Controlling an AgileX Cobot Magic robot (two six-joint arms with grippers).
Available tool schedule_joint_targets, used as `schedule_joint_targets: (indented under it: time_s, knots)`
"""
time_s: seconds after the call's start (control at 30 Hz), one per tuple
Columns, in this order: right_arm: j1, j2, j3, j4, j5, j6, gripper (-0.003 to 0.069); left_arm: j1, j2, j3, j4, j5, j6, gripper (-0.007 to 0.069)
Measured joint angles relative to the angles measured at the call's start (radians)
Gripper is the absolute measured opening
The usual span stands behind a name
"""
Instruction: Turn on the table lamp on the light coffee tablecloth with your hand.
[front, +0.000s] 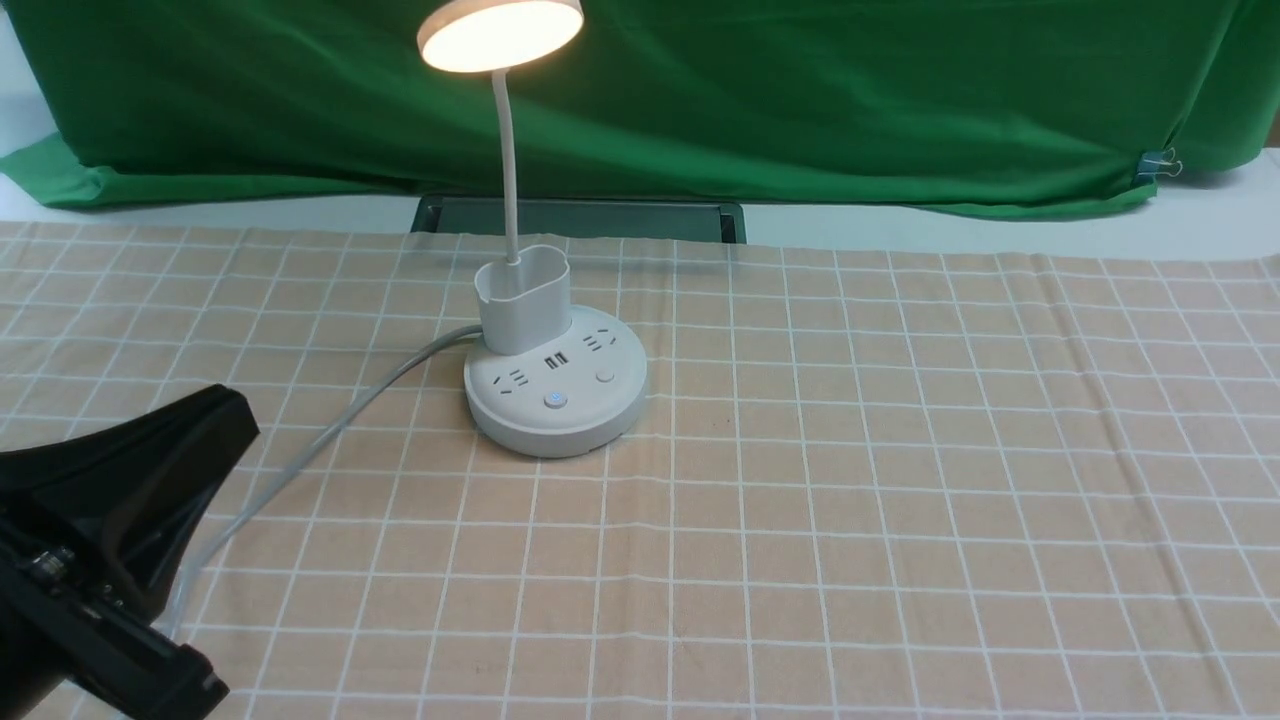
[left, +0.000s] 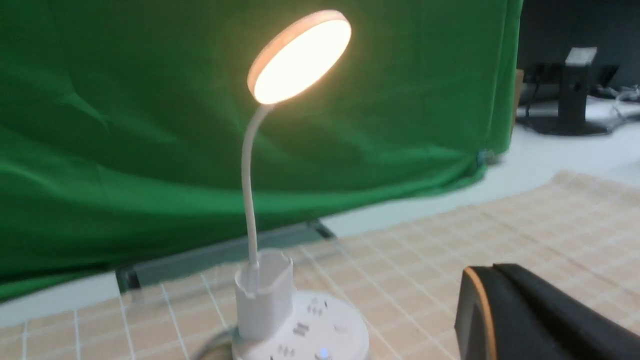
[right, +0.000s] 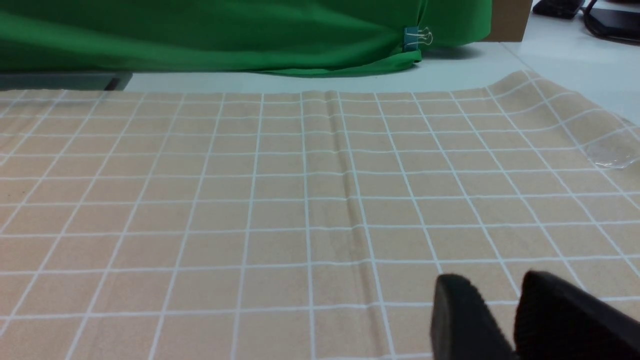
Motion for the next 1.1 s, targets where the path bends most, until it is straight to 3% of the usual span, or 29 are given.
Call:
schedule_joint_targets:
  time_s: [0.13, 0.27, 0.33, 0.37, 0.5, 0.53, 0.57, 0.77, 1.1]
  knots:
    - [0.0, 0.0, 0.0, 0.0, 0.0, 0.0, 0.0238, 0.035, -0.098, 0.126, 0.005, -0.153, 0.0, 0.0001]
    - [0.0, 0.0, 0.0, 0.0, 0.0, 0.0, 0.0238, 0.119, -0.231, 0.246, 0.121, -0.259, 0.0, 0.0001]
    - [0.0, 0.0, 0.0, 0.0, 0.0, 0.0, 0.0238, 0.197, -0.333, 0.254, 0.257, -0.212, -0.033, 0.0001]
    - [0.0, 0.0, 0.0, 0.0, 0.0, 0.0, 0.0238, 0.245, -0.383, 0.255, 0.292, -0.163, -0.104, 0.0001]
    - [0.0, -0.001, 0.0, 0.0, 0.0, 0.0, 0.0238, 0.363, -0.46, 0.256, 0.317, 0.043, -0.341, 0.0001]
    - [0.0, -0.001, 0.0, 0.0, 0.0, 0.0, 0.0238, 0.363, -0.46, 0.256, 0.317, 0.043, -0.341, 0.0001]
    - [0.0, -0.001, 0.0, 0.0, 0.0, 0.0, 0.0238, 0.406, -0.463, 0.256, 0.286, 0.15, -0.39, 0.0001]
    - [0.0, -0.001, 0.0, 0.0, 0.0, 0.0, 0.0238, 0.454, -0.465, 0.258, 0.157, 0.437, -0.376, 0.0001]
    - [0.0, -0.001, 0.0, 0.0, 0.0, 0.0, 0.0238, 0.455, -0.466, 0.258, 0.13, 0.452, -0.339, 0.0001]
